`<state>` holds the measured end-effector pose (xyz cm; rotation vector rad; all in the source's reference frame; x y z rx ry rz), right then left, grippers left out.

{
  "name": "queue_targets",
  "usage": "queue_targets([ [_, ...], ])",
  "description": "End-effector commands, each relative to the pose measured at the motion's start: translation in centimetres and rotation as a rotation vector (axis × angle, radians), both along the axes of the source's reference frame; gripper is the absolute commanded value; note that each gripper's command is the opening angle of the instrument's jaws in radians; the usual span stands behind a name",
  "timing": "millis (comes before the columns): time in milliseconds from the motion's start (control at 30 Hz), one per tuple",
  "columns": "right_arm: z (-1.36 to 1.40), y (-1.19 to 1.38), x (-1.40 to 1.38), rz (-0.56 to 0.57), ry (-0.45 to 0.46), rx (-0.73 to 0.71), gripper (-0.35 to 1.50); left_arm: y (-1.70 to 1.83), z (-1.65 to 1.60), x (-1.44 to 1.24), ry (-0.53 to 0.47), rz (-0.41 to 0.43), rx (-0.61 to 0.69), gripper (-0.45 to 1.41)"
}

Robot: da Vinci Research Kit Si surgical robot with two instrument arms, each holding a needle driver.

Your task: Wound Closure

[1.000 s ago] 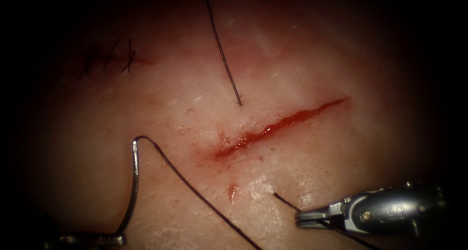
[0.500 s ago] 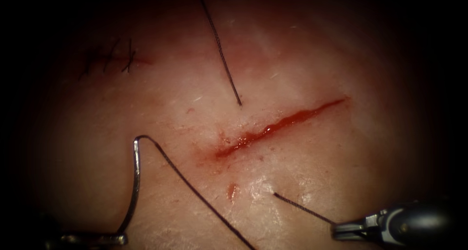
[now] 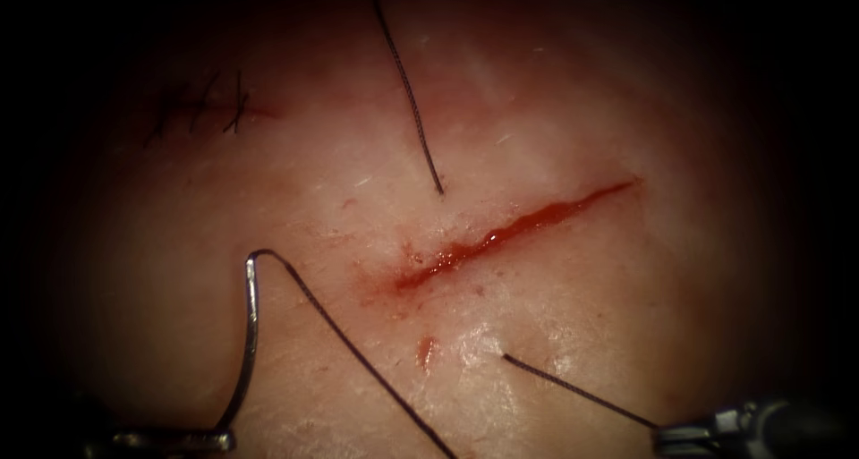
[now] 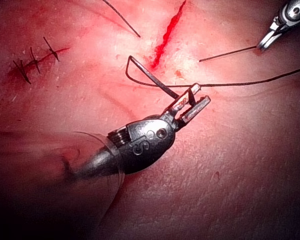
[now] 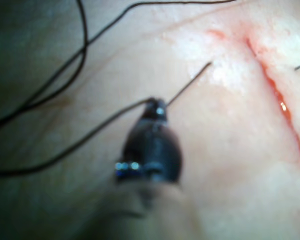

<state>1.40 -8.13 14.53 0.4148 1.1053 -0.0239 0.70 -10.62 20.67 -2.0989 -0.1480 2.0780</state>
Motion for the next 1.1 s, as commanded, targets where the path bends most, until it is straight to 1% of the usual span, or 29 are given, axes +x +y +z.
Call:
queue_targets([
  [33,0.03,-0.11,-0.07,-0.008,-0.008,0.021,-0.35,-0.1,0.04,-0.07,-0.002,0.0,0.005,-0.45],
  [133,0.03,-0.11,-0.12,-0.006,-0.008,0.024,-0.35,-0.1,0.04,-0.07,-0.003,0.0,0.005,-0.45],
  [167,0.03,-0.12,-0.19,-0.007,-0.015,0.032,-0.35,-0.1,0.04,-0.06,-0.003,0.0,0.005,-0.45],
  [300,0.02,-0.15,-0.25,-0.003,-0.02,0.038,-0.35,-0.1,0.04,-0.06,-0.003,0.0,0.005,-0.45],
  [433,0.01,-0.19,-0.31,-0.025,-0.031,0.059,-0.35,-0.11,0.03,-0.06,-0.003,0.0,0.005,-0.45],
  [700,0.0,-0.21,-0.61,-0.045,-0.055,0.085,-0.35,-0.11,0.03,-0.06,-0.003,0.0,0.005,-0.45],
  [900,0.0,-0.21,-0.65,-0.024,-0.06,0.072,-0.35,-0.11,0.03,-0.06,-0.003,0.0,0.005,-0.45],
  [933,0.0,-0.19,-0.63,-0.006,-0.064,0.065,0.32,-0.11,0.03,-0.06,-0.003,0.0,0.005,-0.45],
  [1000,-0.02,-0.14,-0.64,0.025,-0.072,0.055,1.24,-0.11,0.03,-0.05,-0.003,0.001,0.005,-0.45],
  [1100,-0.1,0.0,-0.68,0.034,-0.082,0.071,1.4,-0.1,0.04,-0.05,-0.003,0.001,0.005,-0.45],
])
